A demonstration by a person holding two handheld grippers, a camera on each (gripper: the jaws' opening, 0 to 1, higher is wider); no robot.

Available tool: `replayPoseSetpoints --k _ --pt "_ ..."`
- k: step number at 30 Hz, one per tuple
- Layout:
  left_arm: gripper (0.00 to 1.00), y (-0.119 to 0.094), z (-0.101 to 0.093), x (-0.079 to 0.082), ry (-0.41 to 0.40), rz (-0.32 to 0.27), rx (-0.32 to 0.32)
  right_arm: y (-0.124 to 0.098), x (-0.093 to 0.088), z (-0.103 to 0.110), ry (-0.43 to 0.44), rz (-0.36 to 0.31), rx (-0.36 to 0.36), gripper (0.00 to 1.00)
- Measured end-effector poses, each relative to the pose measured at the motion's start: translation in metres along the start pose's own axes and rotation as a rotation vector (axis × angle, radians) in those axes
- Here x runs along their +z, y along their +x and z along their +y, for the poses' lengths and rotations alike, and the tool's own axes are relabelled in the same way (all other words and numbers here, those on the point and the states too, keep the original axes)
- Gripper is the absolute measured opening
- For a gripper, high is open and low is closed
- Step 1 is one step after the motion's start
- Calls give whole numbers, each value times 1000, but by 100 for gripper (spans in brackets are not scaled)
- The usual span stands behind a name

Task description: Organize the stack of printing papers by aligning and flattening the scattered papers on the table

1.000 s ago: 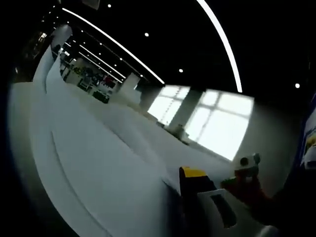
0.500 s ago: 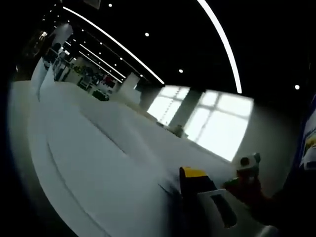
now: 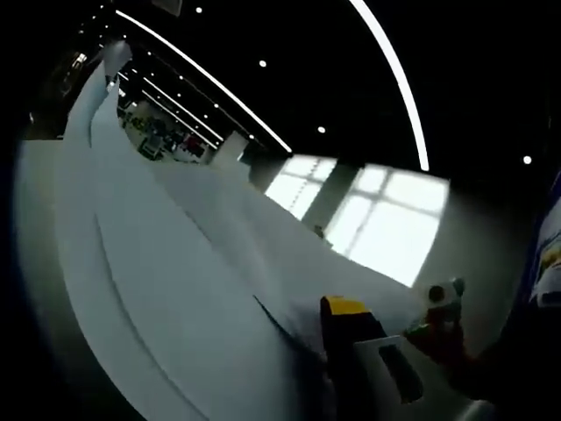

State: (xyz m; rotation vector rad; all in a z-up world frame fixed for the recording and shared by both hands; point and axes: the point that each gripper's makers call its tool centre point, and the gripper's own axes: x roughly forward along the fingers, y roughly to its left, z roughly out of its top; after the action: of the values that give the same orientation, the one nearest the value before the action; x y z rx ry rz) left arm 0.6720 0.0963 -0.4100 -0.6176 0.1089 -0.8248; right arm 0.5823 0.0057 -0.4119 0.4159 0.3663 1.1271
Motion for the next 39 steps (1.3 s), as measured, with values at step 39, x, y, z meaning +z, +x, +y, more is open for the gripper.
replayPoseSetpoints --k 39 --pt "32 1 -5 2 -30 -13 -19 27 -38 22 -63 129 37 0"
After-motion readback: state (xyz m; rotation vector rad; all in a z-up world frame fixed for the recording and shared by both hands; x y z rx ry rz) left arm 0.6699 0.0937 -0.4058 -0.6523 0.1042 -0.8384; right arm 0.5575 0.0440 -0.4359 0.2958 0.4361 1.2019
